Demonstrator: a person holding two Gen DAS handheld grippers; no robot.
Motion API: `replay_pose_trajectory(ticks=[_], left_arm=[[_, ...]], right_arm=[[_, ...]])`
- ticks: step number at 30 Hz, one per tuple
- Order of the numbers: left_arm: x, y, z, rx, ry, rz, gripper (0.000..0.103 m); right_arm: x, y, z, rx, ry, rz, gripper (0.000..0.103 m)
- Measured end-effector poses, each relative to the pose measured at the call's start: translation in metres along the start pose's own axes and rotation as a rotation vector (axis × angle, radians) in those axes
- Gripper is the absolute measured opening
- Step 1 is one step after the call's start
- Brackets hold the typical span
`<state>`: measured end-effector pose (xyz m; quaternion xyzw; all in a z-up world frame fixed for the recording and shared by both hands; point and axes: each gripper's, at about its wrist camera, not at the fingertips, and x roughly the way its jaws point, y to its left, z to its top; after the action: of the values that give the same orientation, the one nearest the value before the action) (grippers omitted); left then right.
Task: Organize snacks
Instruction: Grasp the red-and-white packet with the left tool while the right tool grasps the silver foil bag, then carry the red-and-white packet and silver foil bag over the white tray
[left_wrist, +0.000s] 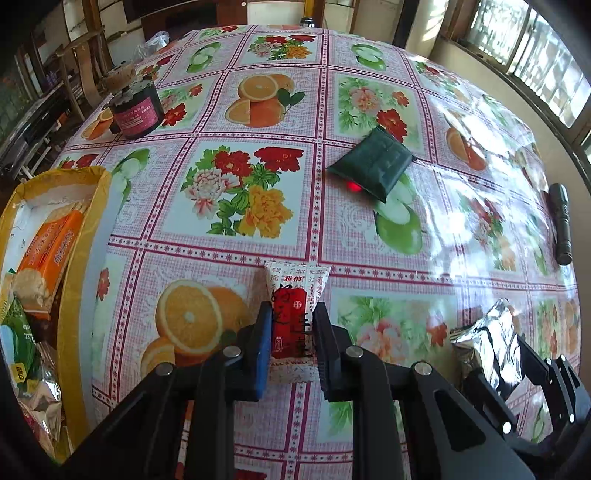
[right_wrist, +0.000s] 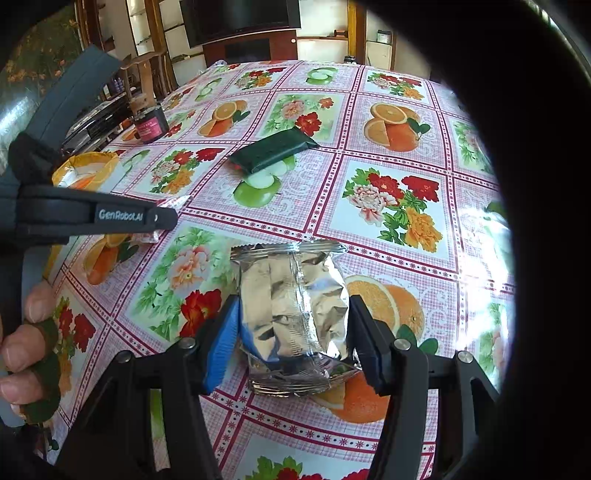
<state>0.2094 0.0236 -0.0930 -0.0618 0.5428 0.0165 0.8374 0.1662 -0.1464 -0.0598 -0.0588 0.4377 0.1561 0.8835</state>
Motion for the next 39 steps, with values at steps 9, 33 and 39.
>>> replay_pose_trajectory(ticks=[9, 33, 39], left_arm=[[-0.052, 0.019, -0.069, 0.072, -0.045, -0.108, 0.019], [-0.141, 0.125, -0.124, -0.034, -0.215, -0.004, 0.019], [-0.148, 0.149, -0.124, -0.072, -0.234, 0.025, 0.019]], right_arm=[[-0.042, -0.012, -0.025, 0.165, -0.055, 0.124, 0.059], [-0.069, 0.092, -0.024, 0.121, -0.104, 0.344, 0.060], [-0.067, 0.124, -0.013, 0.084, -0.104, 0.389, 0.060]])
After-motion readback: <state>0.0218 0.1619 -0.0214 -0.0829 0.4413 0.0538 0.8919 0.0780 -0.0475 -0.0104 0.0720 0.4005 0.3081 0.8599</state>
